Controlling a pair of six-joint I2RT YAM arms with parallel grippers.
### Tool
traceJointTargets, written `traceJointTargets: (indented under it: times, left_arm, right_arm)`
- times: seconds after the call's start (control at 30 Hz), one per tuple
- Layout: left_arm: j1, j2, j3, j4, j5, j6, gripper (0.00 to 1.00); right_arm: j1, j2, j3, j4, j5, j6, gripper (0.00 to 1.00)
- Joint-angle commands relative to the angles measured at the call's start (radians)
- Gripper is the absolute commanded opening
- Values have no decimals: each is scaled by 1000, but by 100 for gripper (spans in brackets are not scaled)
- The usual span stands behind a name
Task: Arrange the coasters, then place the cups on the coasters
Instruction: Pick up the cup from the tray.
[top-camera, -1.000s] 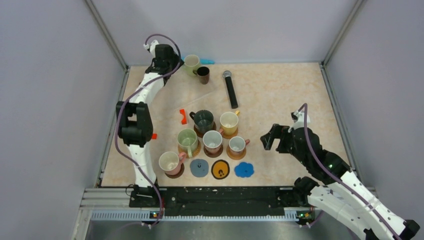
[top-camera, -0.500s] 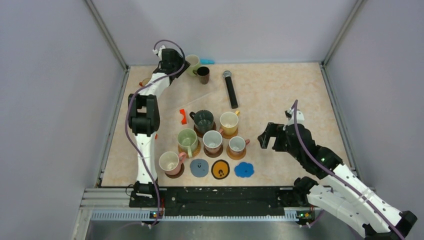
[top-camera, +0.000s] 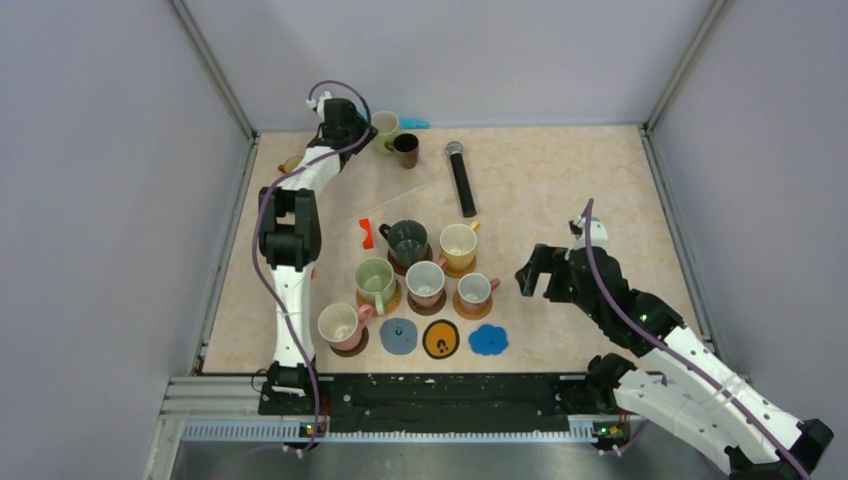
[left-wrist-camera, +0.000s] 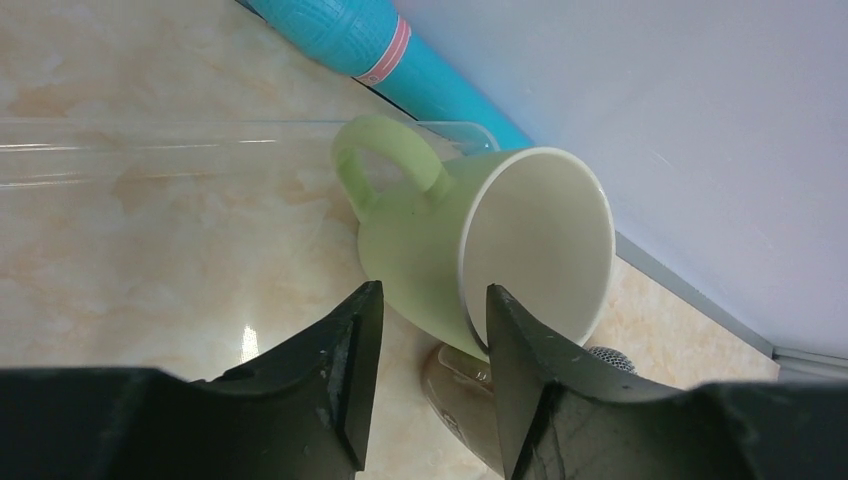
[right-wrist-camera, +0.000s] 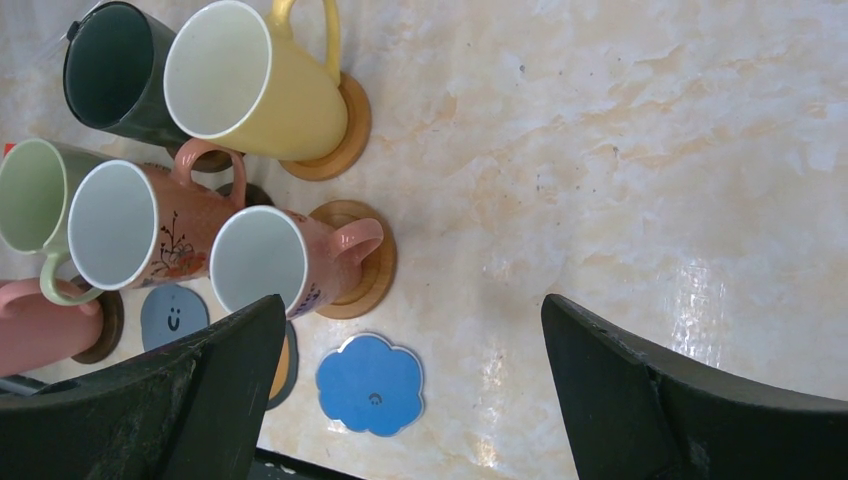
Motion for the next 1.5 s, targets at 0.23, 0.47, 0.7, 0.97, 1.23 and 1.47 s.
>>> traceJointTargets:
  times: [0.23,0.47,0.7,0.97,1.23,1.47]
  left_arm:
    - [13,-13,31,-16,-40,48,39]
    - [13,-3,35,-11,-13,-32,37]
    - [13,20,46,-14,-12,-60,35]
    - [22,15,44,6,17,-72,26]
    - [35,-18,39,29,4,-97,9]
    - [46,-69,-13,55,3,-93,0]
  right_arm:
    - [-1,6,26,38,16,-9,98]
    - [0,6,29,38,15,-6,98]
    - [-1,-7,24,32,22,-6,98]
    - [-1,-6,29,28,33,-14,98]
    - [-1,5,39,28,31,-15,98]
    - [-1,3,39,29,29,-14,98]
